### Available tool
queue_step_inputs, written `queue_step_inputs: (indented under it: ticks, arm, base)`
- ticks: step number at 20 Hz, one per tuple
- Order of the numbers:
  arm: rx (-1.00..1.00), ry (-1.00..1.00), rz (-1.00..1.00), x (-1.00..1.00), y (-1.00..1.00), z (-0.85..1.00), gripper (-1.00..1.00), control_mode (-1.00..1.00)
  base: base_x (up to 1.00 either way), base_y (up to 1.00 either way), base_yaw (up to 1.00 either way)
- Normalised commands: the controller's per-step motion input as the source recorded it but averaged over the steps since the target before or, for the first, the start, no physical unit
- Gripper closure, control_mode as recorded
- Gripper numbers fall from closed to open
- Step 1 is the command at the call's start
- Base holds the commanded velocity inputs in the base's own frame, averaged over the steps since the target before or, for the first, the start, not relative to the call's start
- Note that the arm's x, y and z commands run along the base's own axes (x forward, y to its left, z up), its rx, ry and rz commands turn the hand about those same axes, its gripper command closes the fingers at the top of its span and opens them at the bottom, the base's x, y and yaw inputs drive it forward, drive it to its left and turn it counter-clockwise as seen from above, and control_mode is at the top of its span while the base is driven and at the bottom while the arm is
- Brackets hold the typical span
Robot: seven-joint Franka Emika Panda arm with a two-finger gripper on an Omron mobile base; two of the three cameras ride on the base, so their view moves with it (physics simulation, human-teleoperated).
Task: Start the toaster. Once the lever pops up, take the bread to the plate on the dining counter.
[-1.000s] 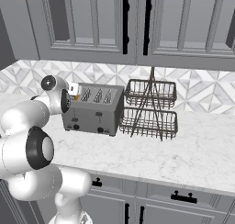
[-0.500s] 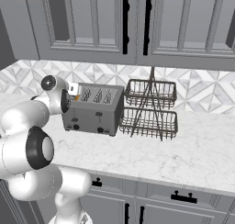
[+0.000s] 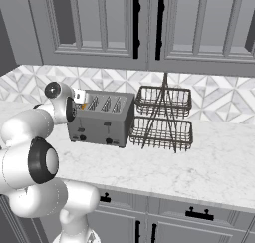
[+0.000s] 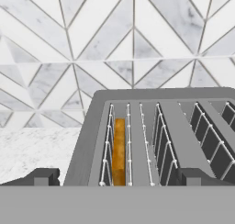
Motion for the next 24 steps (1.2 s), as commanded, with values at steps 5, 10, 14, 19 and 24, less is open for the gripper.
queue_step_inputs:
  ticks: [5,10,14,19,24]
  arm:
    - [0.0,0.0,0.0,0.0,0.0,0.0,-1.0,-1.0]
    - [0.0,0.0,0.0,0.0,0.0,0.0,-1.0,-1.0]
    - [0.0,0.0,0.0,0.0,0.0,0.0,-1.0,-1.0]
    - [0.0,0.0,0.0,0.0,0.0,0.0,-1.0,-1.0]
    - [0.0,0.0,0.0,0.0,0.0,0.0,-1.0,-1.0]
  base:
    - [0.0,0.0,0.0]
    - [0.0,0.0,0.0]
    - [0.0,0.0,0.0]
    - [0.0,0.0,0.0]
    - [0.0,0.0,0.0]
